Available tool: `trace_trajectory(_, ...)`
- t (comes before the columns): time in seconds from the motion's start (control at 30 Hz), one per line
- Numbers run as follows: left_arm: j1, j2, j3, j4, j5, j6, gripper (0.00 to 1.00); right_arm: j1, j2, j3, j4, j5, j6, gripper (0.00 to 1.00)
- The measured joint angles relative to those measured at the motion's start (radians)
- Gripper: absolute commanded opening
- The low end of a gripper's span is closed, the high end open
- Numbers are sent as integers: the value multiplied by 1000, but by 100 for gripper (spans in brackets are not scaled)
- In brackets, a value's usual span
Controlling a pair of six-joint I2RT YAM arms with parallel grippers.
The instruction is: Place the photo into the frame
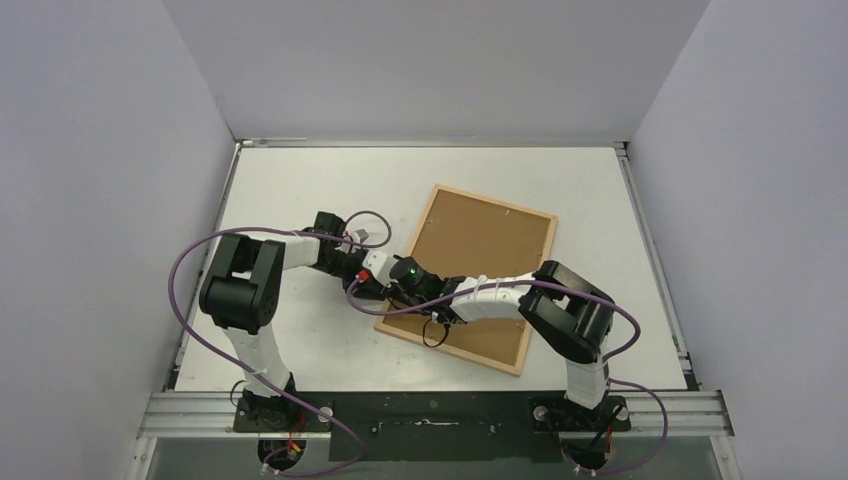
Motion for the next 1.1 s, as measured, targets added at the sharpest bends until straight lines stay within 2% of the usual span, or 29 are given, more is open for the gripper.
trace_trajectory(0.37,7,5,3,31,0,0,7,18,25,-13,74,94,28,28)
trace_trajectory(0.53,9,11,8,37,2,0,7,23,34,-13,90,121,45,28)
trace_trajectory(0.83,13,14,41,7,-11,1,16,-12,8,-42,115,103,160,36)
trace_trajectory(1.1,35,12,123,-47,-66,5,32,-154,-232,-108,37,142,406,49)
